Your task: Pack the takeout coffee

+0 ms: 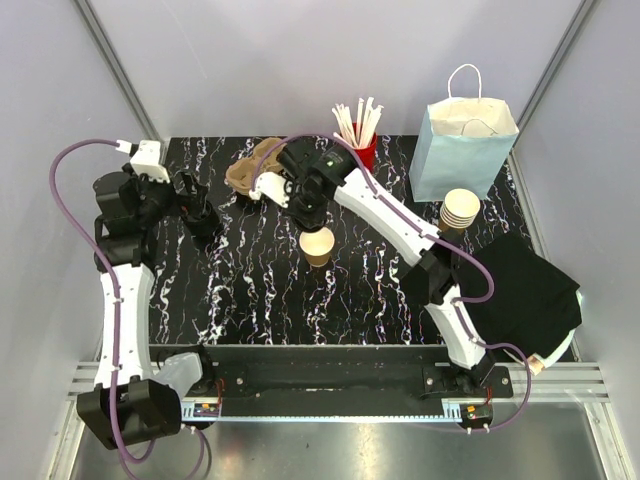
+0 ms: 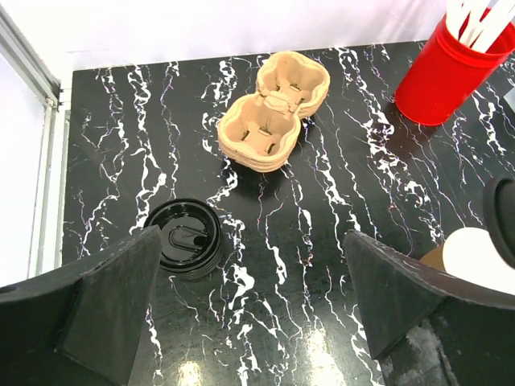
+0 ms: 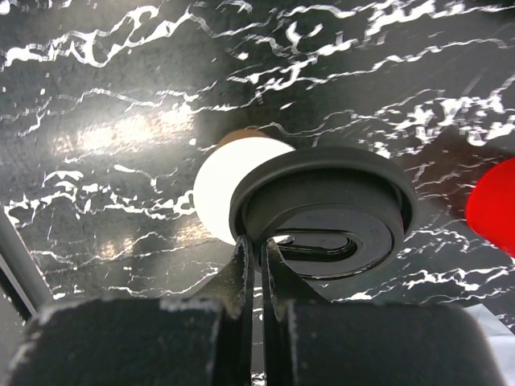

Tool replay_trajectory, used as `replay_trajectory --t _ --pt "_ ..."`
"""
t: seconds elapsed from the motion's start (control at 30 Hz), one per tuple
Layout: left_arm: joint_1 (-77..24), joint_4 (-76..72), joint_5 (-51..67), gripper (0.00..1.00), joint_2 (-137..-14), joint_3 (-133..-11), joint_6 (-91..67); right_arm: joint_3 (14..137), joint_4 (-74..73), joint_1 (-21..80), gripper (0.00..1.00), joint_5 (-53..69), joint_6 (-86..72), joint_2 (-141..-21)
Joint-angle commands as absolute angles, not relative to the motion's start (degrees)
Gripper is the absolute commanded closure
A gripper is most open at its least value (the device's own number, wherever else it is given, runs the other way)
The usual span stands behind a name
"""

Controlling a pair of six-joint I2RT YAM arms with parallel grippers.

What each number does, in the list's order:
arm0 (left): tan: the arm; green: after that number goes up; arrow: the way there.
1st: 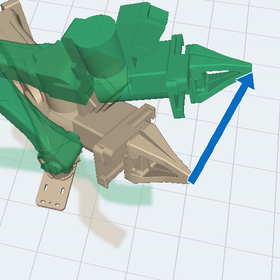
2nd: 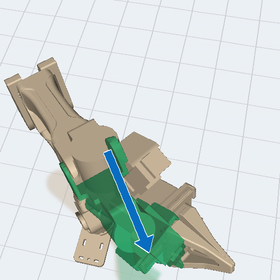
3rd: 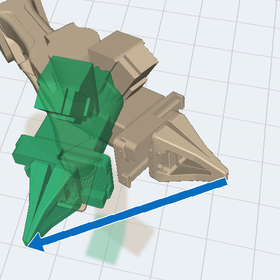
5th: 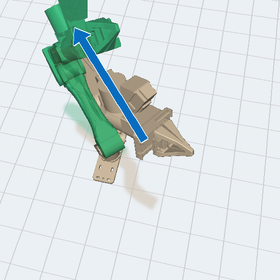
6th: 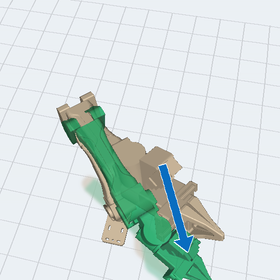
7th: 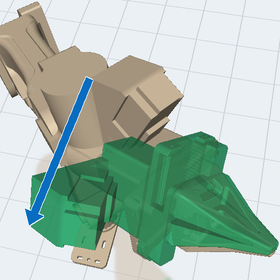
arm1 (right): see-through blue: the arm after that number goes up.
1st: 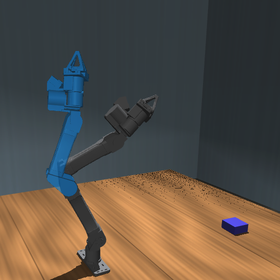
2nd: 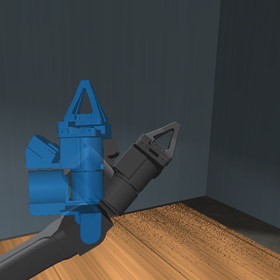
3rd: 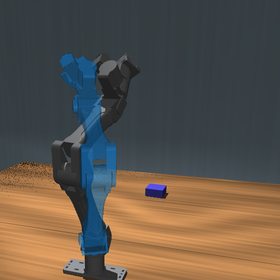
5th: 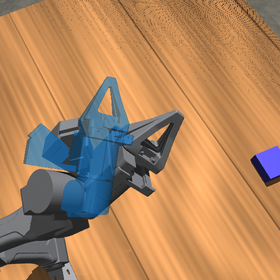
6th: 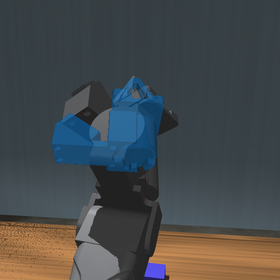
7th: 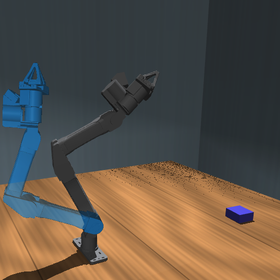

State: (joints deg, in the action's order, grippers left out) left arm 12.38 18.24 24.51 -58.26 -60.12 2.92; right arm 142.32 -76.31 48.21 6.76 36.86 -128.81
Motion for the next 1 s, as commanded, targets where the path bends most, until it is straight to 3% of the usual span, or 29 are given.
replay_trajectory --t 0.0,0.27,0.97 --pt "13.36 16.88 28.03 0.01 -56.95 -61.35 2.02 140.19 -93.43 49.83 1.00 3.87 39.02 -127.88" --pt "13.97 15.73 29.79 0.01 -56.95 -60.21 0.97 131.23 -93.51 50.89 1.00 2.64 40.87 -124.63" --pt "14.24 14.68 31.03 0.01 -57.13 -58.98 0.26 131.92 -93.52 51.94 1.00 3.17 40.87 -127.18"
